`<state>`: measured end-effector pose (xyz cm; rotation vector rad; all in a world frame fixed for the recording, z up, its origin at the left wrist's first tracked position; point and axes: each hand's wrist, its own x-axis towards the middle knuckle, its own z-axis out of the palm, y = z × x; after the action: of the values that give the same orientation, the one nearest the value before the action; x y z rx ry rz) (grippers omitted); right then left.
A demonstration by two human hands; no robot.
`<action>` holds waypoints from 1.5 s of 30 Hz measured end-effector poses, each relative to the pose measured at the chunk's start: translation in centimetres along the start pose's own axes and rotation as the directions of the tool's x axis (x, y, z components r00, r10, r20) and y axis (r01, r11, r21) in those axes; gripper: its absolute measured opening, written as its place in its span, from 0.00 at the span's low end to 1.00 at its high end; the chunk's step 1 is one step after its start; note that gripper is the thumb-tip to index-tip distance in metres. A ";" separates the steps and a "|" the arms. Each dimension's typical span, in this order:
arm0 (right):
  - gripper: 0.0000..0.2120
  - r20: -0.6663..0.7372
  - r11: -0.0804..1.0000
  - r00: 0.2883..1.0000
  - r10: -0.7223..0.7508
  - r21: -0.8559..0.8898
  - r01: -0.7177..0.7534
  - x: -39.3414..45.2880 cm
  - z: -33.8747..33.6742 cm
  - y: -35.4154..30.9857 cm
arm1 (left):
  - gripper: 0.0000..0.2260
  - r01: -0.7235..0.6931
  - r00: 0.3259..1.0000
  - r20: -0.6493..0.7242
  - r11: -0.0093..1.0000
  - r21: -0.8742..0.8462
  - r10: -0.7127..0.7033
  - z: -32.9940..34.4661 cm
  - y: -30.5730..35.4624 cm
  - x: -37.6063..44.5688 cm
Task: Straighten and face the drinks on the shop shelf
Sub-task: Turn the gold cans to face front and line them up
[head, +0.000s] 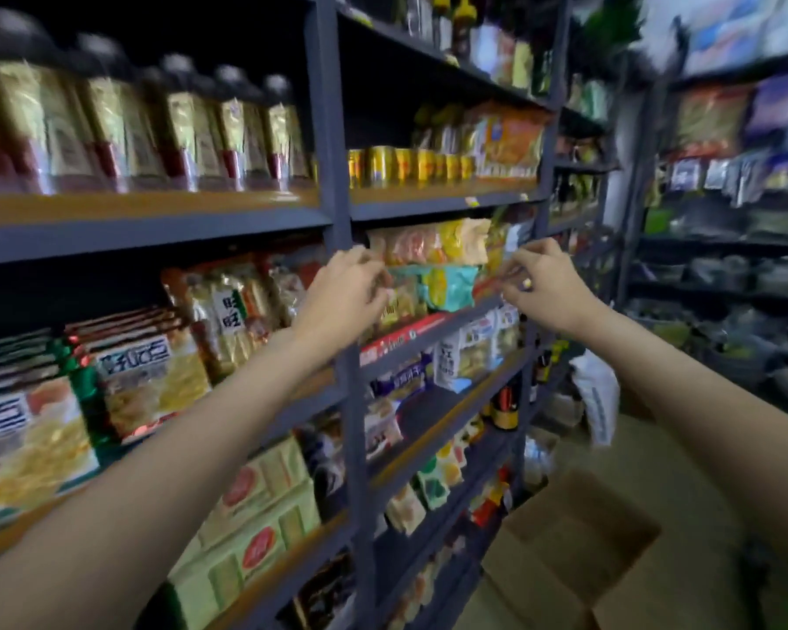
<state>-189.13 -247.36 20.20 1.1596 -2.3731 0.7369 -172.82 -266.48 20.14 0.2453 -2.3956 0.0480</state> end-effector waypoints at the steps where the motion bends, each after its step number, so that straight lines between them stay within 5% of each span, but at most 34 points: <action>1: 0.06 -0.002 1.000 1.000 0.005 0.016 -0.005 2.4 0.4 1.5 | 0.10 -0.013 0.999 -0.033 1.000 0.014 0.013 1.1 -0.1 2.5; 6: 0.07 -0.012 0.998 0.999 0.030 0.061 -0.029 12.9 2.4 9.4 | 0.08 -0.044 0.985 -0.167 0.997 -0.058 0.034 7.2 0.0 14.3; 15: 0.25 -0.042 0.990 0.997 -0.064 0.120 0.068 30.3 3.7 22.5 | 0.16 0.011 0.981 -0.189 0.956 0.293 0.047 16.2 1.0 32.0; 21: 0.33 0.017 0.937 0.968 -0.252 0.254 0.239 40.3 6.8 30.3 | 0.22 0.197 0.959 -0.270 0.876 0.439 -0.080 23.1 1.8 40.7; 27: 0.34 -0.036 0.758 0.956 -0.290 0.602 0.253 48.4 8.5 32.2 | 0.24 0.310 0.944 -0.287 0.734 0.604 -0.162 25.5 0.9 46.6; 31: 0.30 -0.179 0.652 0.880 -0.439 0.611 0.450 50.2 9.7 29.6 | 0.24 0.363 0.924 -0.341 0.668 0.649 -0.171 24.6 -0.6 46.6; 36: 0.28 -0.325 0.474 0.684 -0.653 0.530 0.703 50.8 9.3 22.9 | 0.23 0.616 0.742 -0.642 0.573 0.541 -0.192 19.6 -2.7 42.2; 41: 0.38 -0.332 0.361 0.594 -0.733 0.550 0.753 49.4 9.9 16.8 | 0.35 0.908 0.417 -0.612 0.278 0.314 -0.672 14.9 -2.9 35.5; 45: 0.45 -0.248 0.366 0.530 -0.811 0.491 0.790 47.9 9.6 13.0 | 0.35 0.895 0.443 -0.449 0.410 0.175 -0.776 11.7 -2.9 32.5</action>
<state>-228.40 -275.19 35.57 2.3322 -1.2247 1.0218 -203.59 -275.80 33.16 1.5404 -1.6527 0.0813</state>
